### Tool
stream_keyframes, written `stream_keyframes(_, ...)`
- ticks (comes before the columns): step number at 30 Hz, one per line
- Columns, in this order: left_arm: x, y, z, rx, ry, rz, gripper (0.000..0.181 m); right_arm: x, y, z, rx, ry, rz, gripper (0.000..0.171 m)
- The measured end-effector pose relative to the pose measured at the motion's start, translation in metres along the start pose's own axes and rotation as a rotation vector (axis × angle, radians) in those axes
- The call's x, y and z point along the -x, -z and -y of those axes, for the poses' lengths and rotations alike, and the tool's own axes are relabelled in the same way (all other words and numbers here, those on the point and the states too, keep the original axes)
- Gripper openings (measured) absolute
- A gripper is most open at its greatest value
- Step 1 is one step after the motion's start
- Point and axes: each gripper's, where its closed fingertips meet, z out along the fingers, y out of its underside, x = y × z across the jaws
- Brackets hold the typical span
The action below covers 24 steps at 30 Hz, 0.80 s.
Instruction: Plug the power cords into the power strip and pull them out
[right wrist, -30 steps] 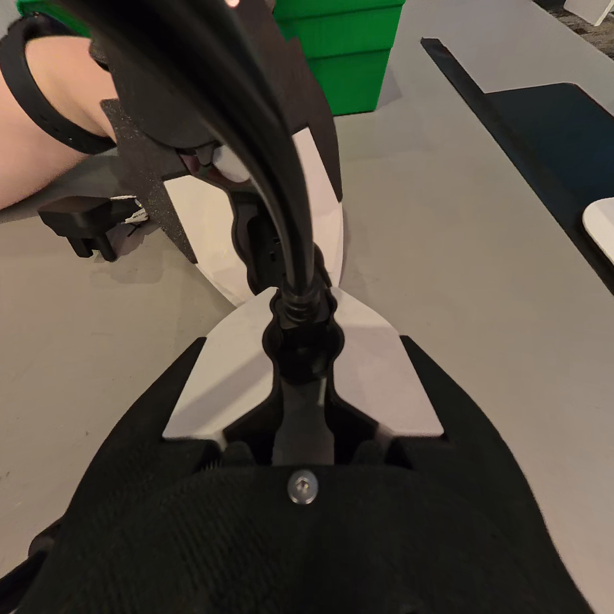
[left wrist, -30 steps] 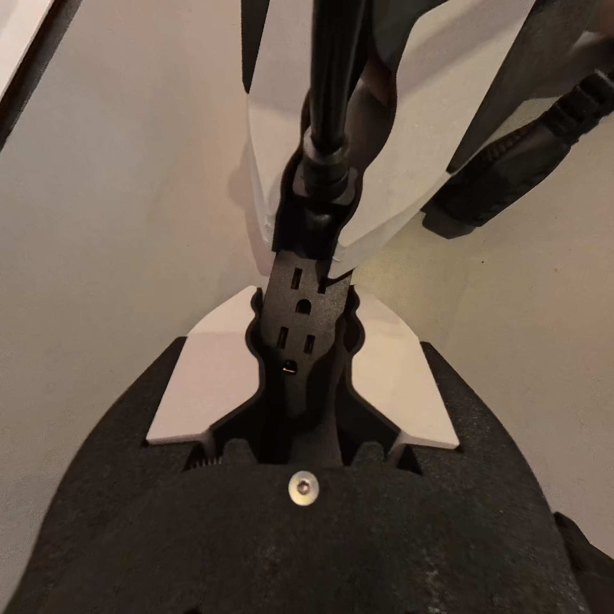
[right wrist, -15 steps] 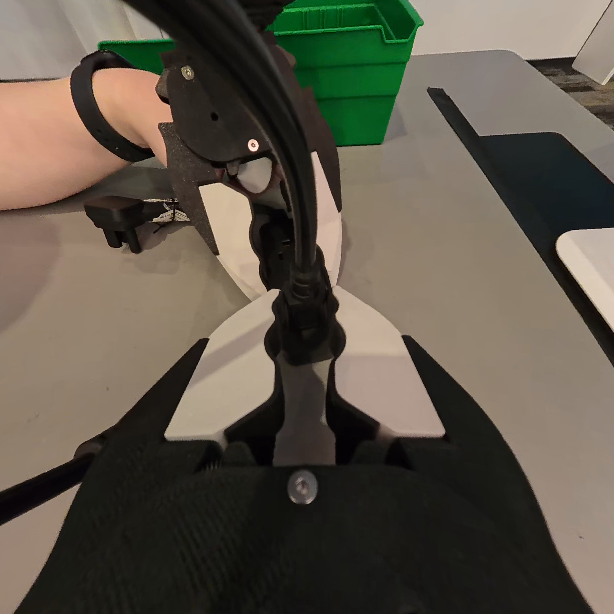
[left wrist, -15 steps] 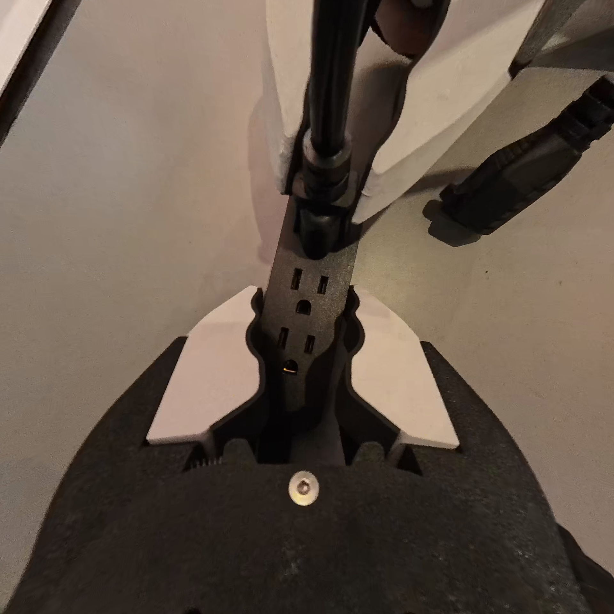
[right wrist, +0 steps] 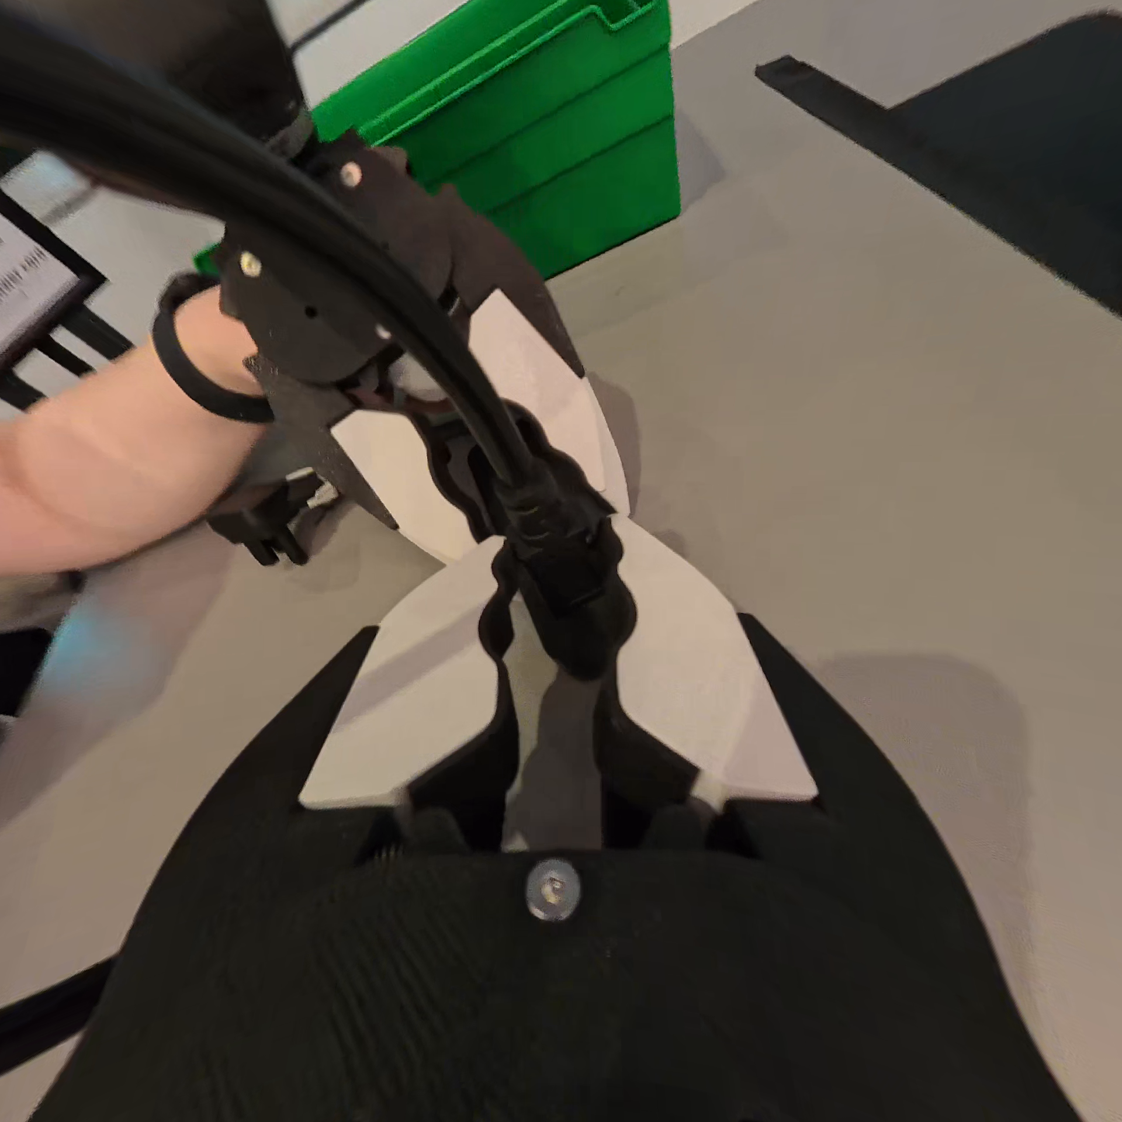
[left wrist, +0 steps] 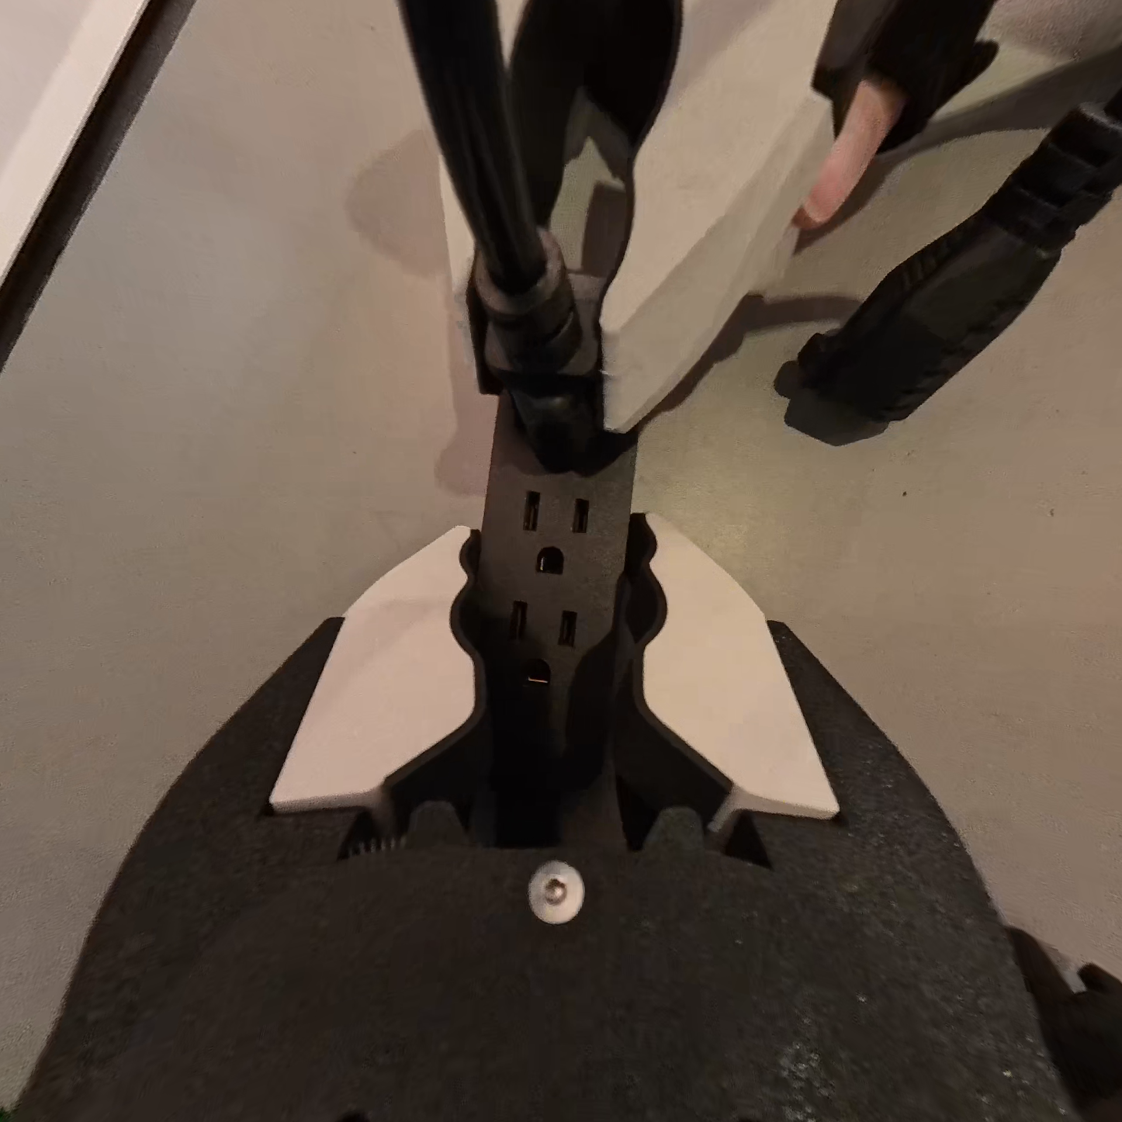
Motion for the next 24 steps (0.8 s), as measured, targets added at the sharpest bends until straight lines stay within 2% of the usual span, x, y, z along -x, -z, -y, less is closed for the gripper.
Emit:
stream_keyframes(4,0.003,-0.001,0.001,-0.016,0.02,0.026,0.046,-0.004,-0.001,0.005,-0.059,-0.26,0.095,0.029)
stream_keyframes(10,0.005,-0.003,0.003,-0.049,0.043,0.031,0.048,-0.009,-0.002,0.01,-0.116,-0.423,0.139,0.029)
stream_keyframes(18,0.004,0.003,0.007,-0.098,0.267,-0.095,0.048,-0.017,-0.006,0.021,-0.15,-0.233,-0.153,0.027)
stream_keyframes(21,0.005,0.003,0.007,-0.084,0.284,-0.084,0.048,-0.02,-0.007,0.025,-0.125,-0.113,-0.288,0.024)
stream_keyframes(24,0.008,0.001,0.006,-0.057,0.267,-0.044,0.048,-0.023,-0.007,0.026,-0.137,-0.085,-0.37,0.024)
